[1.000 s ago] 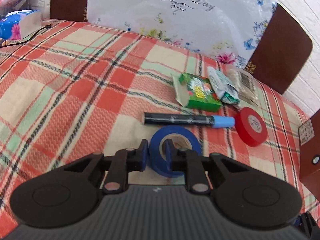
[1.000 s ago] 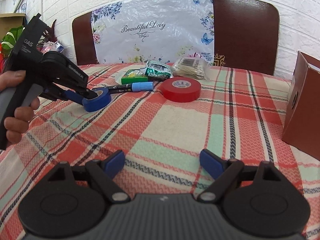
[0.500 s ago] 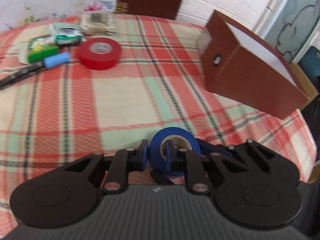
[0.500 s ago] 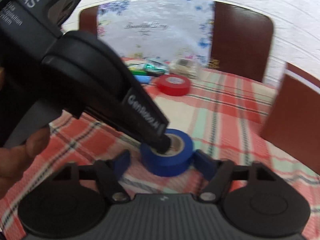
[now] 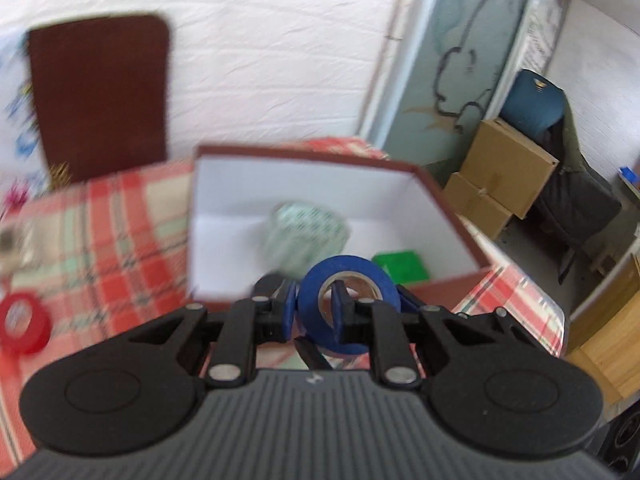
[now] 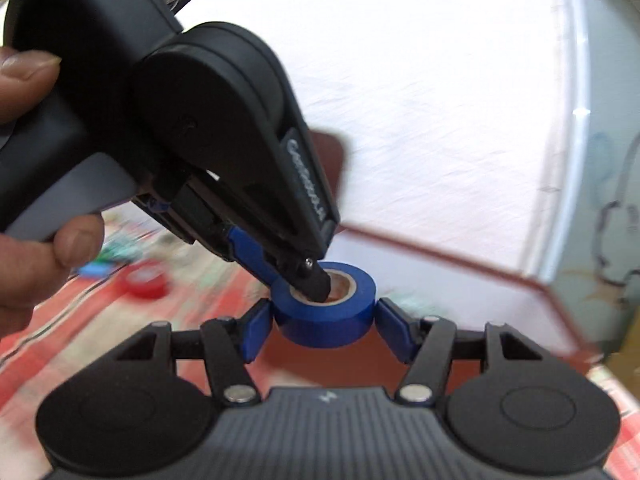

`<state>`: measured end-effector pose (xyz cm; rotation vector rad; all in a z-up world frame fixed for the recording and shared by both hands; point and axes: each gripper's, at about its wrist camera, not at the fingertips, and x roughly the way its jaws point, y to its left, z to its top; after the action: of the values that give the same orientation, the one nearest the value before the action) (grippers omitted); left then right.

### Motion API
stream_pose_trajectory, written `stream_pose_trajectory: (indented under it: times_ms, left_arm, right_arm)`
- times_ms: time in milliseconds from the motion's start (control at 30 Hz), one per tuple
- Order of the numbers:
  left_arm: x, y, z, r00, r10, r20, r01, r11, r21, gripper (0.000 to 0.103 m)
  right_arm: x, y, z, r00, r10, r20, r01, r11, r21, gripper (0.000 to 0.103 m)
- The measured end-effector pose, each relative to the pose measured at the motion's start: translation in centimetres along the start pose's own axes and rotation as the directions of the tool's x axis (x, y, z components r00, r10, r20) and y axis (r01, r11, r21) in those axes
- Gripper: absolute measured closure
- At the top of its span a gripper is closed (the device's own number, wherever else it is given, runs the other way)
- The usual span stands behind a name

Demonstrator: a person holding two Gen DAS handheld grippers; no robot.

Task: Organize objects
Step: 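Carry the blue tape into the brown box and open the left tool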

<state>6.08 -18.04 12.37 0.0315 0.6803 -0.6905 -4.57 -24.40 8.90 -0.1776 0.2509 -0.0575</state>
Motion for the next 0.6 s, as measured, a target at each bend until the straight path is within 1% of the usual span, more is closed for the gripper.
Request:
stream_pose_trajectory:
  times_ms: [100,200,233,300,333,367,433,500,533,600]
  left_arm:
    - [2.5,-2.2,1.7,1.0,-0.021,0.005,0.02,0.999,0.048,0.083]
    - [5.0,-3.5,2.7,0.999,-0.046,-0.006,0.046,0.997,0.062,0.083]
    - [5.8,-3.8,2.9,0.999,-0.046,-0.007,0.046,0.997,0.064,0.082]
    - [6.8,-4.4,2.8,1.0,-0.009,-0.007,0.01,0.996,0.083,0.081]
    - [6.9,-4.8,2.5,1.0,0.013,-0.009,-0.012,0.995,0.1,0.081]
    - [6.6,-4.8,2.3,1.0,0.024,-0.011,-0.022,0.993,0.112,0.081]
    - [5.7,-4.4,1.6,1.0,0.022,-0.009,-0.02,0.992,0.126,0.08]
    - [4.4,-3.8,0.8,1.0,0.025,0.007,-0.026,0.991,0.129,0.076]
    - [3.6,-3.5,0.5,0.999,0.028,0.014,-0.03,0.991,0.127,0.074]
    - [2.3,-2.9,-0.3,0.998,0.05,0.025,-0.052,0.991,0.126,0.074]
  right_arm:
    - [1.1,-3.2,0.6,0.997,-0.08,0.012,0.079,0.996,0.033,0.045]
    - [2.5,-5.7,0.4,0.989,-0.15,-0.005,0.15,0.988,0.046,0.045]
    - [3.0,-6.4,0.1,0.985,-0.173,-0.013,0.173,0.984,0.048,0.045]
    - [4.5,-7.5,-0.5,0.974,-0.218,-0.055,0.221,0.974,0.049,0.044]
    - [5.0,-7.9,-0.9,0.969,-0.237,-0.064,0.24,0.969,0.057,0.04]
    - [4.9,-8.2,-1.2,0.966,-0.254,-0.055,0.257,0.963,0.078,0.032]
    - [4.5,-8.5,-1.3,0.967,-0.252,-0.05,0.256,0.962,0.096,0.032]
    - [3.8,-8.3,-1.6,0.968,-0.249,-0.031,0.251,0.963,0.1,0.031]
    - [3.6,-8.1,-1.8,0.971,-0.24,-0.021,0.241,0.965,0.106,0.031]
    - [2.7,-7.6,-2.1,0.976,-0.219,0.001,0.217,0.968,0.13,0.031]
